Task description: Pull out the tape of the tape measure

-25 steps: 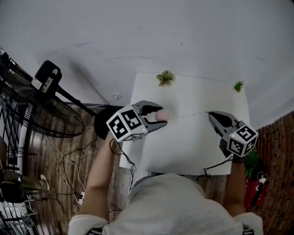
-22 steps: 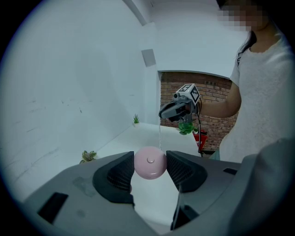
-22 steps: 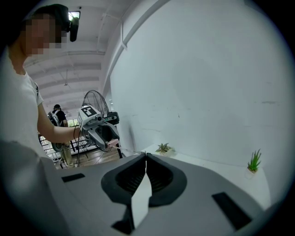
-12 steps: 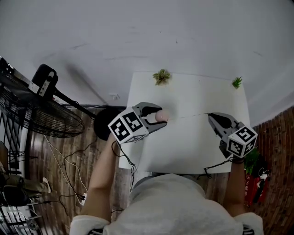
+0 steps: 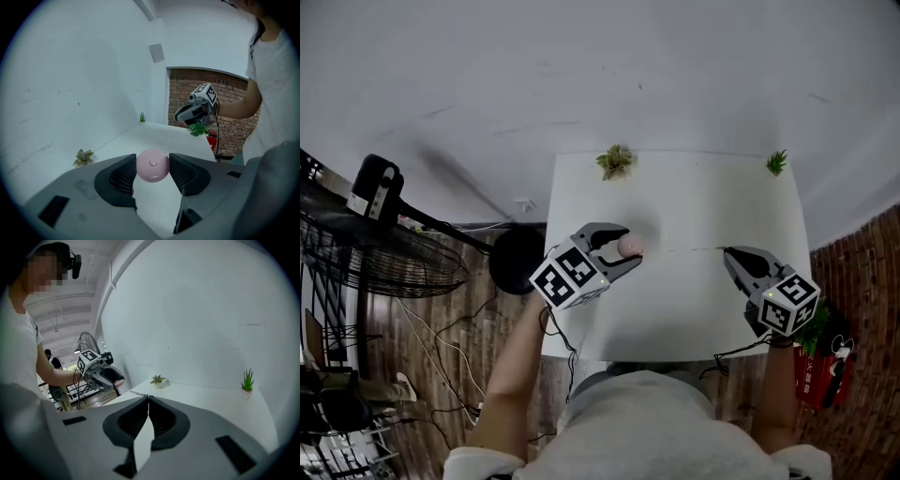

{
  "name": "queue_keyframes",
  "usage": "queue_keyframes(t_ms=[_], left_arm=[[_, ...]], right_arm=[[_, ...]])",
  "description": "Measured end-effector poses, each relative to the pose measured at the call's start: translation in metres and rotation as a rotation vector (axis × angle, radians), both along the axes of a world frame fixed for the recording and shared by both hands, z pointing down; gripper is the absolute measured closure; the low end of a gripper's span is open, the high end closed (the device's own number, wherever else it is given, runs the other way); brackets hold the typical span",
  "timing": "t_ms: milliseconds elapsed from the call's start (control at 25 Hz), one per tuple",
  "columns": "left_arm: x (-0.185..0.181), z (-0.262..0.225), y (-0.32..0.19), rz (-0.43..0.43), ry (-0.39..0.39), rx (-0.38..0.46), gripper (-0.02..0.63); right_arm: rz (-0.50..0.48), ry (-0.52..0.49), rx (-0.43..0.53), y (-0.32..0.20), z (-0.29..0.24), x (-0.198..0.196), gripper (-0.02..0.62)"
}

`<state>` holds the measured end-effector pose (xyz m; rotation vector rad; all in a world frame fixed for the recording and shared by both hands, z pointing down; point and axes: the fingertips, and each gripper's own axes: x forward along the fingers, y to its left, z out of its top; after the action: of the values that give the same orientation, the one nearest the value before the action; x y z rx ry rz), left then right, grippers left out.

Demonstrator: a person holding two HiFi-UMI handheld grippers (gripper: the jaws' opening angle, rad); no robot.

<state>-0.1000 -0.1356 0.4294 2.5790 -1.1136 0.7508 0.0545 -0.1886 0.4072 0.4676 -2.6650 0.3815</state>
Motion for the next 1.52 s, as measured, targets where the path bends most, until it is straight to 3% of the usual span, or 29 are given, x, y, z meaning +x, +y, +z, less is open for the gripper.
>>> queue_keyframes(t_ms=[200, 640, 1080, 1520], left_arm=[[0.014, 0.026, -0.017, -0.04, 0.032, -0.033, 0.388], [0.049, 0.082, -0.055, -0.09, 0.024, -0.085, 0.388], [0.09, 0.142, -0.051, -0.07, -0.025, -0.205, 0.388], [0.101, 0.165, -0.039, -0.069, -0.095, -0.197, 0.387]], right_arm=[[0.054, 0.006, -0.049, -0.006, 0.021, 0.02, 0.588], [0.202, 0.032, -0.151, -0.008, 0.074, 0.064, 0.588], [0.286, 0.078, -0.268, 0.015, 0.129, 0.104, 0.589], [0.313, 0.111, -0.315, 0.024, 0.162, 0.116, 0.589]])
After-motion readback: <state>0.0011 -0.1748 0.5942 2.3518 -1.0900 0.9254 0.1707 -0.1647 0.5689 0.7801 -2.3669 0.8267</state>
